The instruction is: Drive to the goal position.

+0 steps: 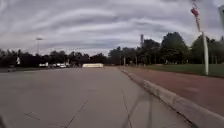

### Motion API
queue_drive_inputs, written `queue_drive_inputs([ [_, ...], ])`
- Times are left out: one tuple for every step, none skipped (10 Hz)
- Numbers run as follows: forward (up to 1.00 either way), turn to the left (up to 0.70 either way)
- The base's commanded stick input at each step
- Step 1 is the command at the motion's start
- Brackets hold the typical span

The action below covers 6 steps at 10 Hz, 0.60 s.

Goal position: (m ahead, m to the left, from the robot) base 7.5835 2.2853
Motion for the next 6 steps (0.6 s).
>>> queue_drive_inputs([
  [0.70,0.00],
  [0.70,0.00],
  [0.70,0.00],
  [0.70,0.00],
  [0.70,0.00],
  [0.70,0.00],
])
